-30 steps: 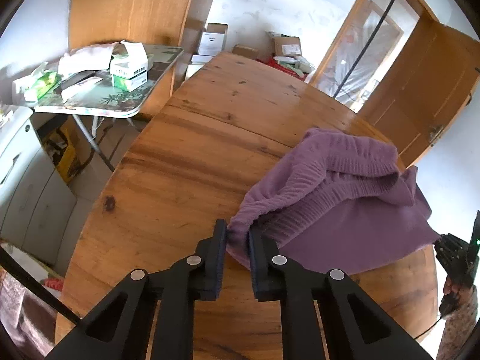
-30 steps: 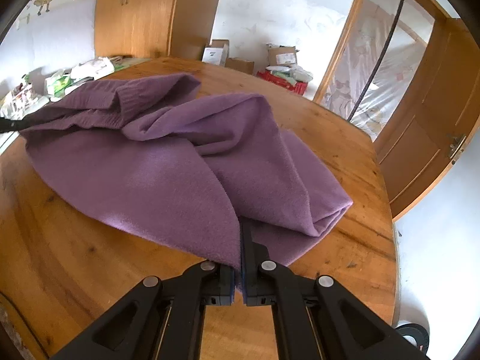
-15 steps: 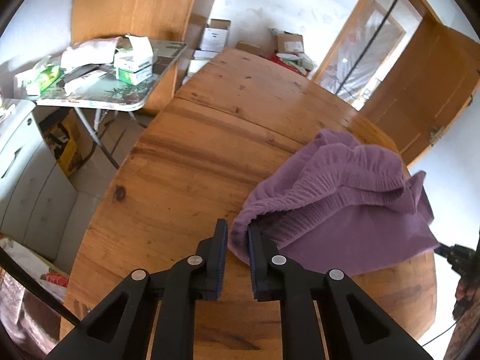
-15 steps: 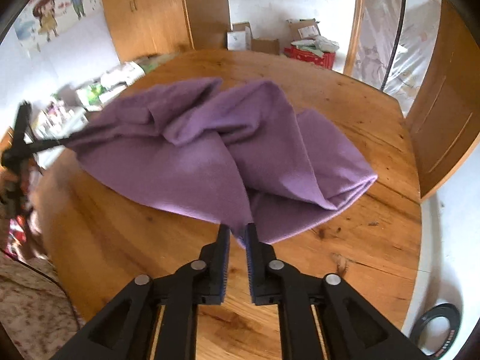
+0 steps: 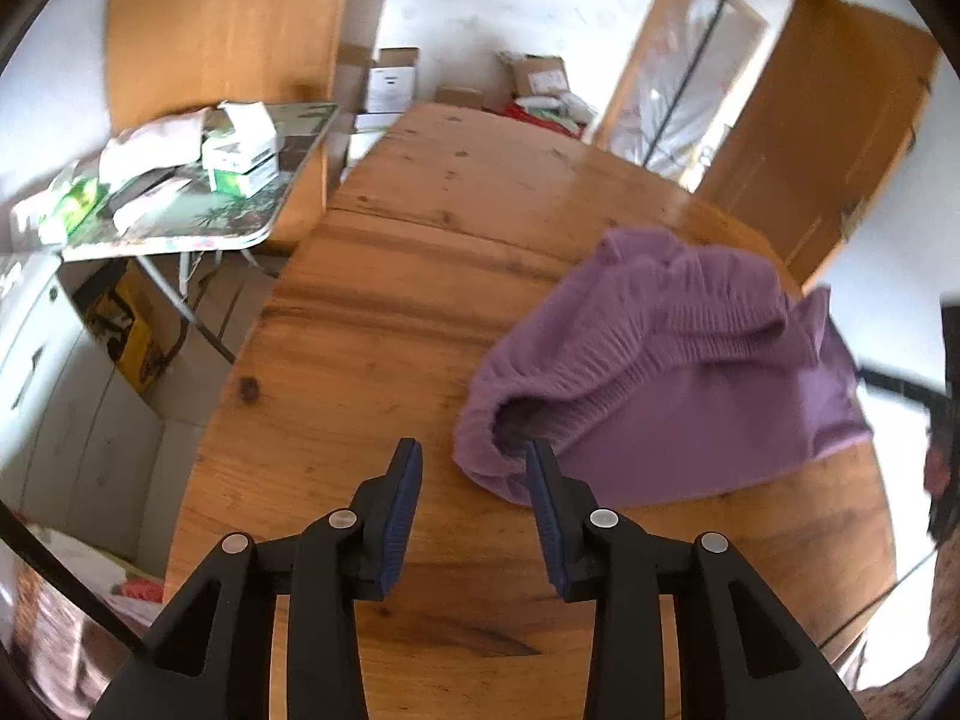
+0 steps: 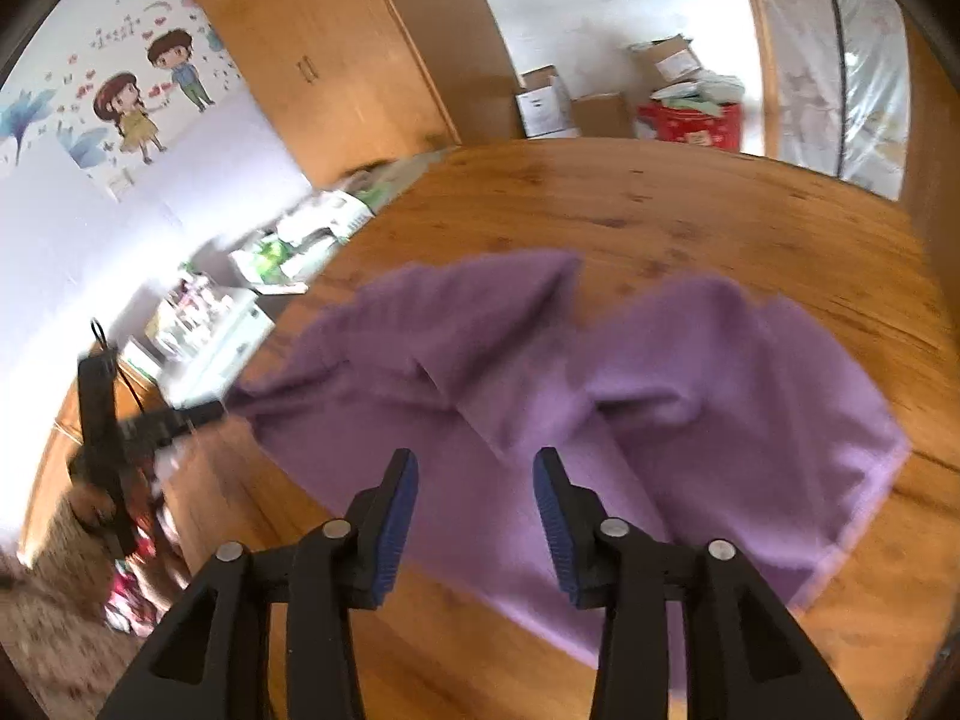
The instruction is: Fold clothes
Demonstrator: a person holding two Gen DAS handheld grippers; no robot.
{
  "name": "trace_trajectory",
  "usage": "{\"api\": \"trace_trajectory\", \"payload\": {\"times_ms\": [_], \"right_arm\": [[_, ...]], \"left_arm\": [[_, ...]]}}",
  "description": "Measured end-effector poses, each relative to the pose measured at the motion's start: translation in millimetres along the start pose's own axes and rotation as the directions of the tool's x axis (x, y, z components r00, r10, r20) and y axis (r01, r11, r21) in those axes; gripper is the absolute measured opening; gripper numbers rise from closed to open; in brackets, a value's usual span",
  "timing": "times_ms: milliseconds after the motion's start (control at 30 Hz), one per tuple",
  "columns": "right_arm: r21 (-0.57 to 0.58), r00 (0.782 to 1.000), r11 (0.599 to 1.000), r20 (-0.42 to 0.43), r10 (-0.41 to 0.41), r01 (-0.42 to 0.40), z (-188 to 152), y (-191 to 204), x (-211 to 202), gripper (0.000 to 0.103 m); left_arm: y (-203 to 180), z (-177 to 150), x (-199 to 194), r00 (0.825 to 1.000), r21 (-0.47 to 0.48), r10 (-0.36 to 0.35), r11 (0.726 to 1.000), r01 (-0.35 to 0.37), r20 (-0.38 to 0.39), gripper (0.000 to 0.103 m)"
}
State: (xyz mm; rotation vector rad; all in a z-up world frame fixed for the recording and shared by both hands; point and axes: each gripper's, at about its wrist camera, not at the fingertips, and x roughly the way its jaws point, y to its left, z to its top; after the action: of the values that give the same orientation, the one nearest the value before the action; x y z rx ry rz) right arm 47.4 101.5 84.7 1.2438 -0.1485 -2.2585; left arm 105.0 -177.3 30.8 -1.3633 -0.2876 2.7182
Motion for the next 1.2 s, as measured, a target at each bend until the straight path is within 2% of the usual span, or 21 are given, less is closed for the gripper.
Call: {"api": "trace_trajectory", "payload": {"times_ms": [67,200,300,400,500,567,667,733,767,800,867,1033,1200], "right_arm": [[0.019,1.0,1.0,-0.001,0.018,-0.018,15.5,2.4,15.5,0.054],[0.109,0.999,0.993,-0.002,0.051,-0.051,33.6,-7.1,35.8,0.055],[0.136,1.0,0.991,-0.003,0.004,-0.003,40.8,-9.6,46.3,0.056],[-0.02,0.998,0.997,0.001,-0.07,0.07,36.4,14.1,52.0,0.056],[-0.171,0.985,0.97,0.005,-0.173,0.171,25.4,38.7,62.8,0.056],[-0.22,0.979,0.955,-0.003,-0.206,0.2,21.8,46.0,72.9,0.056],[-0.216,0.96,0.937,0.003,-0.281,0.275,24.4,42.6,83.2,0.055],[-0.185,0.965,0.948,0.006,-0.264,0.26,27.2,39.8,84.0,0.041],[-0.173,0.967,0.952,0.012,-0.255,0.253,28.8,39.2,82.8,0.027],[-0.172,0.963,0.948,0.024,-0.268,0.268,30.4,39.8,81.5,0.02],[-0.191,0.951,0.932,0.046,-0.305,0.308,34.3,43.4,79.6,0.013],[-0.221,0.951,0.925,0.079,-0.3,0.31,50.3,52.9,81.8,0.007],[-0.247,0.954,0.923,0.124,-0.271,0.295,78.4,67.8,84.8,0.006]], "left_arm": [[-7.2,-1.3,1.7,1.0,0.042,0.029,0.999,-0.029,-0.001,0.038],[-11.9,-2.1,8.1,0.999,0.068,0.049,0.996,-0.049,-0.011,0.038],[-10.2,-0.3,12.7,0.997,0.067,0.074,0.995,-0.073,-0.012,0.038],[-8.8,1.8,14.3,0.997,0.065,0.074,0.995,-0.073,-0.005,0.038],[-7.6,4.9,16.4,0.997,0.063,0.083,0.995,-0.083,0.005,0.038],[-6.9,6.4,18.5,0.996,0.061,0.088,0.994,-0.089,0.008,0.038],[-5.7,7.5,21.5,0.996,0.062,0.093,0.994,-0.093,0.006,0.038],[-4.9,8.3,23.5,0.995,0.058,0.102,0.993,-0.102,0.007,0.038],[-4.2,8.6,24.2,0.995,0.056,0.102,0.993,-0.102,0.009,0.038],[-3.4,9.0,25.0,0.995,0.051,0.1,0.994,-0.101,0.01,0.038],[-1.6,9.7,26.8,0.995,0.04,0.098,0.994,-0.098,0.013,0.038],[-2.1,8.5,31.6,0.994,0.058,0.112,0.992,-0.113,0.007,0.038],[5.0,10.3,34.3,0.996,0.035,0.088,0.996,-0.088,0.004,0.038]]}}
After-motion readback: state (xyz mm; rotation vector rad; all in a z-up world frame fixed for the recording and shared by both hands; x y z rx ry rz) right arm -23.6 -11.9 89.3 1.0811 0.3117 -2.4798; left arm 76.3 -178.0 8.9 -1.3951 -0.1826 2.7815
